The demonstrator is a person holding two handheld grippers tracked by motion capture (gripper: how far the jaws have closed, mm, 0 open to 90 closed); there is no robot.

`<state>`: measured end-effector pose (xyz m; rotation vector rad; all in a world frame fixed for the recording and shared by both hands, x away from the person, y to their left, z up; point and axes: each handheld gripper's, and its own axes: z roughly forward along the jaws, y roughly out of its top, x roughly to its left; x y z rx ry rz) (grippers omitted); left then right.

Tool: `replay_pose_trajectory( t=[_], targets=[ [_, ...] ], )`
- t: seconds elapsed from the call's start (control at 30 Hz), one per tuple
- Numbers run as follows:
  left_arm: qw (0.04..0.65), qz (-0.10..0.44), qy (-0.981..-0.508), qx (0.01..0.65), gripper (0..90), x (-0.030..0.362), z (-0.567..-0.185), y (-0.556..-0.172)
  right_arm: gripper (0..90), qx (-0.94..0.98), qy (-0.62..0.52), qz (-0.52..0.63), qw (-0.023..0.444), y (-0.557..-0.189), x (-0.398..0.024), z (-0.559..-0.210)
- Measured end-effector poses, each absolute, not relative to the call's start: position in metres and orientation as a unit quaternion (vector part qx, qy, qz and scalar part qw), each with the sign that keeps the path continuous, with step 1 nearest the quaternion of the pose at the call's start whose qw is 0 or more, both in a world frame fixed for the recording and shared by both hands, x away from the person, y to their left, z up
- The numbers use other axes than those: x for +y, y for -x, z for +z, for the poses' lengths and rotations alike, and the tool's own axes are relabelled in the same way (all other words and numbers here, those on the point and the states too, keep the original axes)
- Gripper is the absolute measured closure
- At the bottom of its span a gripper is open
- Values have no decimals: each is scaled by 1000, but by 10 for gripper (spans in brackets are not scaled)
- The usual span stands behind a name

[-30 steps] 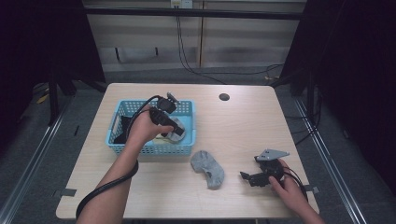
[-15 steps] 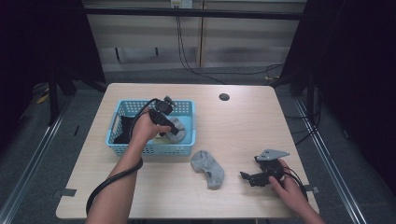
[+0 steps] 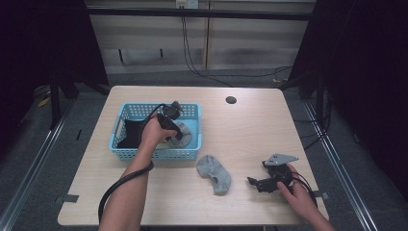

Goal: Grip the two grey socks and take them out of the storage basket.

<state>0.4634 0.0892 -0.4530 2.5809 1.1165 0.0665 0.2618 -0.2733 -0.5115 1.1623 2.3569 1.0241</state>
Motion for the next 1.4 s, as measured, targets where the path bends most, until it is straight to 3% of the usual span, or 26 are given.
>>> replay_pose_trajectory(
  t=[0.17, 0.23, 0.87, 1.4],
  targets=[
    [128, 15, -907, 401, 795, 84, -449, -464, 107, 825, -407, 359, 160, -262, -273, -512],
    [126, 9, -909, 397, 826, 83, -443, -463, 107, 824, -407, 359, 159, -262, -273, -512],
    [148, -26, -919, 365, 833, 87, -378, -444, 107, 825, -407, 359, 159, -262, -273, -512],
    [154, -24, -931, 329, 833, 83, -338, -426, 107, 825, -407, 358, 160, -262, -273, -511]
  ],
)
